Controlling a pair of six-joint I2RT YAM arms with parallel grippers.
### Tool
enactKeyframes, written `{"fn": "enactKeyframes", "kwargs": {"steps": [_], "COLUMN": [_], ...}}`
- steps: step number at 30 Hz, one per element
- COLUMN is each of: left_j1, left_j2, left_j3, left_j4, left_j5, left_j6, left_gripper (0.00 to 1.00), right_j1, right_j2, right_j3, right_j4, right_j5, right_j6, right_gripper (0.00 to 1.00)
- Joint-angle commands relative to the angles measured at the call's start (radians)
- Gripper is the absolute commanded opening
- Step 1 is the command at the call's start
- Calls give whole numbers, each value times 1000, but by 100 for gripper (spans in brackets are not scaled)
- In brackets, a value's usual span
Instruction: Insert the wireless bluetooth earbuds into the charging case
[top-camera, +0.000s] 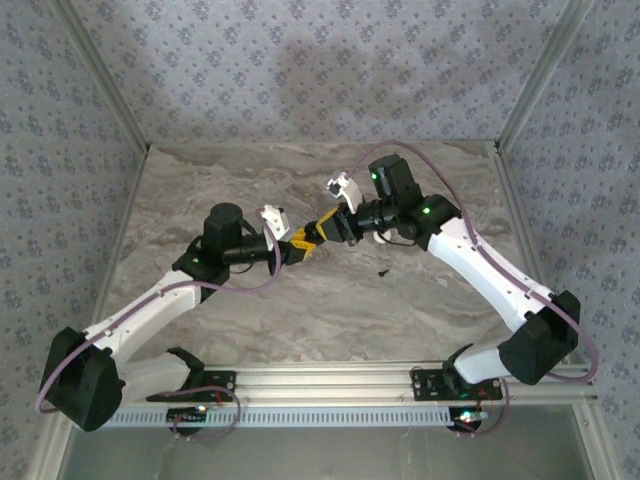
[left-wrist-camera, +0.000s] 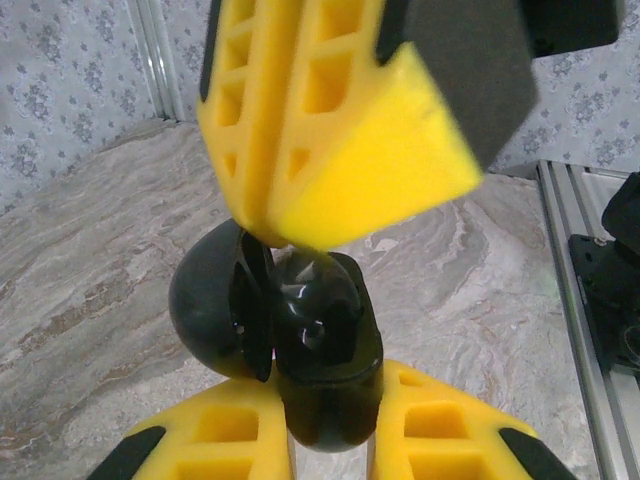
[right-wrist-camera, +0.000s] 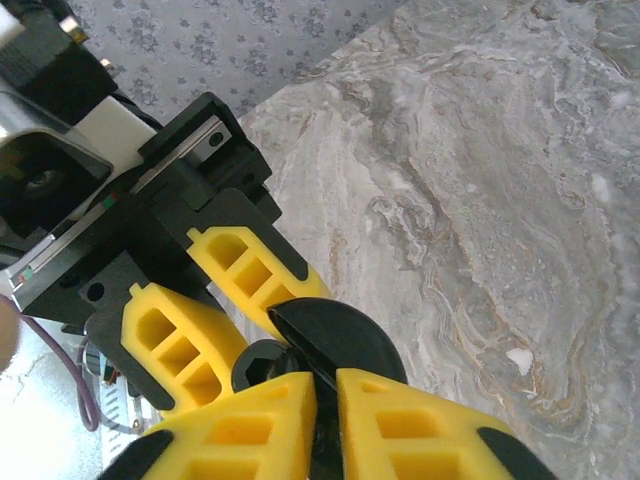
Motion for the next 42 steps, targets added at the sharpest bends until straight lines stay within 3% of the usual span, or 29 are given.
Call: {"fn": "enactKeyframes", "kwargs": {"steps": [1, 6, 15, 23, 29, 37, 42], "left_j1": [-5, -5, -6, -14, -21, -21, -21], "left_j2": [-3, -13, -11, -11, -8, -5, 1], "left_j3": [28, 24, 24, 3, -31, -43, -51], "left_j4": [70, 62, 65, 19, 50, 13, 11], "left_j5": [32, 7, 9, -24, -39, -159, -176], "left_j6": [18, 32, 36, 115, 153, 163, 155], "left_gripper": [14, 14, 14, 14, 13, 13, 13], "right_j1": [13, -7, -3, -44, -44, -104, -150], "right_j2": [-6, -92, -132, -157, -191, -125, -23], "right_j3": [-14, -44, -75, -99, -137, -160, -176], "right_j4": [-27, -6, 16, -118, -53, -280, -418], "right_j5": [-42, 43, 89, 259, 273, 412, 492], "right_j6": [32, 84, 152, 288, 329, 433, 462], "right_gripper": [26, 34, 34, 35, 35, 38, 43]}}
